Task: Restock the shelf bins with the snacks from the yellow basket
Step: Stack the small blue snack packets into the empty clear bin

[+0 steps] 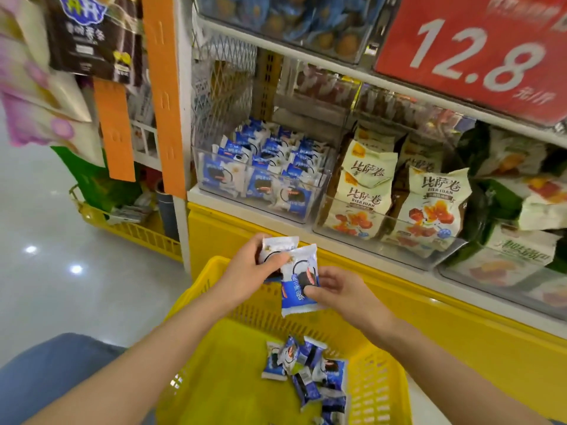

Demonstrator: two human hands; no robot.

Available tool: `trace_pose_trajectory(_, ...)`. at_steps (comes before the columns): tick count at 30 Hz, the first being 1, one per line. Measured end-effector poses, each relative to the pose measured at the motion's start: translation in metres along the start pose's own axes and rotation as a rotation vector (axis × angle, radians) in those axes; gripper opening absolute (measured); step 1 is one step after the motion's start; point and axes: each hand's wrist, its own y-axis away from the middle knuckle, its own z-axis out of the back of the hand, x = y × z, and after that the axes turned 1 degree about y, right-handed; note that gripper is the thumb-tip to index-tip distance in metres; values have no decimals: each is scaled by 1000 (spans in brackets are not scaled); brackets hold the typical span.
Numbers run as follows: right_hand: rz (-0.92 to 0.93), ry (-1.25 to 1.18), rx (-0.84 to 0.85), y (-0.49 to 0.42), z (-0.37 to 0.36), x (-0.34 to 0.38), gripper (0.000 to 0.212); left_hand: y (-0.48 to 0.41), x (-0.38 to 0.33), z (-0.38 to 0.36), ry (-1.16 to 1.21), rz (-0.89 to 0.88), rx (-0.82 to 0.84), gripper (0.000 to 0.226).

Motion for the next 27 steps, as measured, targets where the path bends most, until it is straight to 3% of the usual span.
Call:
trace_pose_trajectory(5, 177, 176, -156, -21, 8, 56, 24, -23, -17, 27, -60, -117, -130, 7)
trace_pose_trajectory(10, 413, 351, -406, -71, 18, 123, 26, -49, -36, 57, 81, -116, -282, 23)
trace_pose_trajectory(13, 463, 470, -496, -120, 18, 153, 30, -60, -45, 70, 63, -125, -357, 23)
trace_pose_trajectory(17, 396, 574, -520, -192, 17, 171, 31, -70, -48, 92, 34, -157, -373, 13)
trace_pose_trajectory(20, 201, 589, -483, -246, 21, 180, 26, -75, -48, 107, 93, -176, -334, 16)
trace_pose_trajectory(22, 65, 444, -455, -280, 22, 183, 35, -79, -45, 116, 91, -169, -323, 14)
trace_pose_trajectory(25, -25, -52, -357, -320, 17, 180, 46, -86, -39, 130, 93, -153, -322, 18)
trace_pose_trajectory(27, -13, -24, -370, -342, 15, 175, 45, -90, -35, 137, 96, -156, -325, 20)
